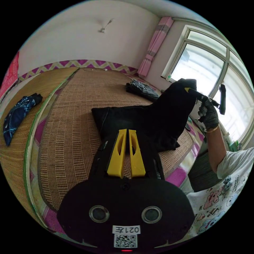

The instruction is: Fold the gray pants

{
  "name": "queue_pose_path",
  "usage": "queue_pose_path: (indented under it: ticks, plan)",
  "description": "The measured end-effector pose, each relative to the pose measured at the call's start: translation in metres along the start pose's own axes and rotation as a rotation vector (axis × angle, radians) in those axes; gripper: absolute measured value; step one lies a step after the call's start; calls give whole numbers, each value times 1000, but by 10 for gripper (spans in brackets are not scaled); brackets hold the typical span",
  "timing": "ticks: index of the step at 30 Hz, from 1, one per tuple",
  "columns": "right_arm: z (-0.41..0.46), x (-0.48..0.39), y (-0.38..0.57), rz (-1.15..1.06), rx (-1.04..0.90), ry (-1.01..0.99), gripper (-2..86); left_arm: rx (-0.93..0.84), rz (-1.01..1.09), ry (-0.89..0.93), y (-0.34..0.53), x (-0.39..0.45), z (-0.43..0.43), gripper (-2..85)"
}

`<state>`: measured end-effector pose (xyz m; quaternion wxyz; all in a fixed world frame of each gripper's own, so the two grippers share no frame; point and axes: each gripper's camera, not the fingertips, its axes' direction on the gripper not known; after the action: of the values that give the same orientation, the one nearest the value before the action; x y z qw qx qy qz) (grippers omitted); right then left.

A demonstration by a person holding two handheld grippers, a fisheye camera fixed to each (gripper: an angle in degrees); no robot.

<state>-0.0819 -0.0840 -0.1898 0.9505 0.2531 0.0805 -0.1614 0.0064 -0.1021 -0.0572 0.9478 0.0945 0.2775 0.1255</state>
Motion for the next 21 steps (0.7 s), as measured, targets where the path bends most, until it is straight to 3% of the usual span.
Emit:
queue_pose_path:
  ticks: [4, 8, 13, 18, 21]
  plan:
    - [11, -183, -7, -340, 43, 46, -6, 19, -51, -2, 20, -36, -29, -9]
    - [80, -290, 31, -506, -169, -92, -7, 15, -109, -22, 46, -82, -63, -9]
    - [44, -285, 20, -408, -55, -11, -7, 24, -152, -70, 72, -132, -106, -10]
    - [74, -316, 56, -523, -196, -83, 1, 58, -217, 22, 76, -176, -126, -9]
    - [53, -299, 72, -477, -138, -145, 29, 60, -190, 88, 65, -188, -133, -8]
